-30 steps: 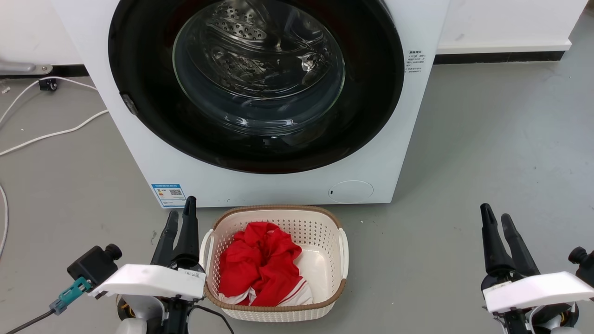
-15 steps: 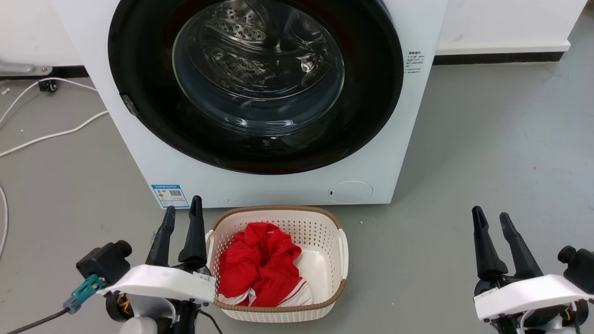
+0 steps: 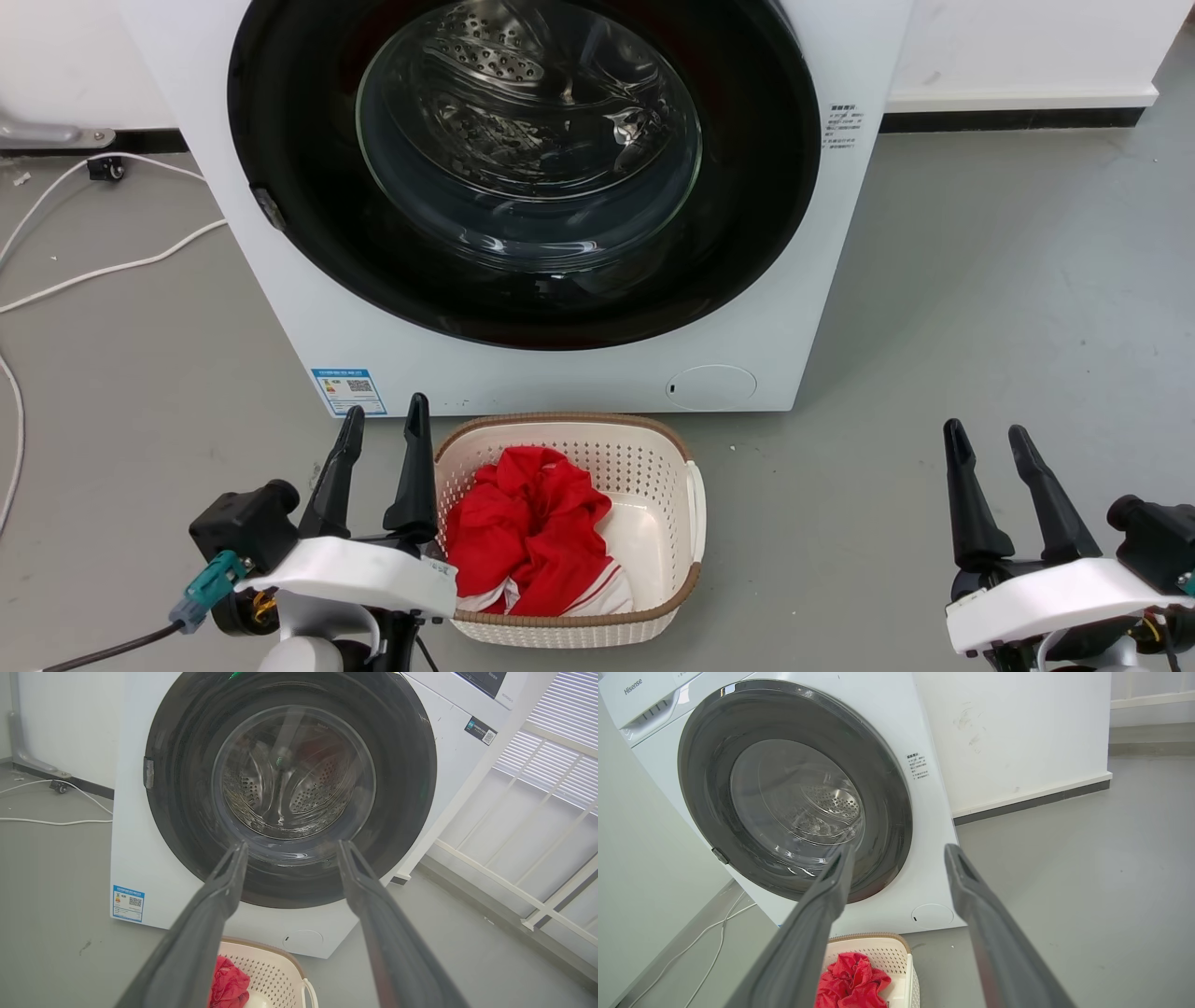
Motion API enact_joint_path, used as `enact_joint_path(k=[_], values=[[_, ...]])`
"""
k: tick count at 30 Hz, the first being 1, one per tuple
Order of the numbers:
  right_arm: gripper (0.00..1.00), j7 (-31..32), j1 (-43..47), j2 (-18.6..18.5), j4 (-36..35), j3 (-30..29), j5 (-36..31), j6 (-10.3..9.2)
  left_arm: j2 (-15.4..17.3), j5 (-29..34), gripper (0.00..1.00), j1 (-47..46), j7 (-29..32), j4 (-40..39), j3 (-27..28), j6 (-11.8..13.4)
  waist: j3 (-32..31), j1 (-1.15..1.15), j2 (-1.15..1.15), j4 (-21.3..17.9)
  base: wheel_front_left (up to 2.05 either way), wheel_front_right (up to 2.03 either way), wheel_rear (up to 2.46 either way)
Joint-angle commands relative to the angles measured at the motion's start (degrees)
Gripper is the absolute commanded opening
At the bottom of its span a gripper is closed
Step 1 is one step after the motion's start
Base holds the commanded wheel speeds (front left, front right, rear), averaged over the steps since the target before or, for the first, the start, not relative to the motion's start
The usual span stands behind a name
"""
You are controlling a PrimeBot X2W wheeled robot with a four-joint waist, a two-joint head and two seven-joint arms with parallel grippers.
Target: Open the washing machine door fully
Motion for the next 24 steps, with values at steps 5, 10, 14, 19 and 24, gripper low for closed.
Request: enact_joint_path(k=[5, 10, 14, 19, 24], values=[[1.00, -0.56, 0.19, 0.09, -1.08, 0.11, -3.90, 0.00, 0.13, 4.57, 1.00, 0.01, -1.13, -1.06, -0.56, 0.53, 0.03, 0.00, 0.00, 0.15, 0.00, 0.00, 0.00], [1.00, -0.72, 0.49, 0.11, -1.31, -0.03, -6.58, 0.00, 0.13, 7.83, 1.00, 0.15, -1.77, -1.03, -1.03, 0.78, 0.00, 0.00, 0.00, 0.26, 0.00, 0.00, 0.00], [1.00, -0.83, 0.61, 0.12, -1.59, -0.19, -8.57, 0.00, 0.13, 10.23, 1.00, 0.34, -2.25, -1.08, -1.32, 1.09, -0.06, 0.00, 0.00, 0.22, 0.00, 0.00, 0.00], [1.00, -1.16, 0.69, 0.14, -2.13, -0.39, -10.84, 0.00, 0.13, 12.79, 1.00, 0.36, -2.87, -1.04, -1.61, 1.26, 0.00, 0.00, 0.00, 0.18, 0.00, 0.00, 0.00], [1.00, -1.58, 0.88, 0.15, -2.59, -0.43, -12.98, -0.01, 0.13, 15.17, 1.00, 0.30, -3.48, -0.96, -1.81, 1.66, 0.10, 0.00, 0.00, 0.15, 0.00, 0.00, 0.00]])
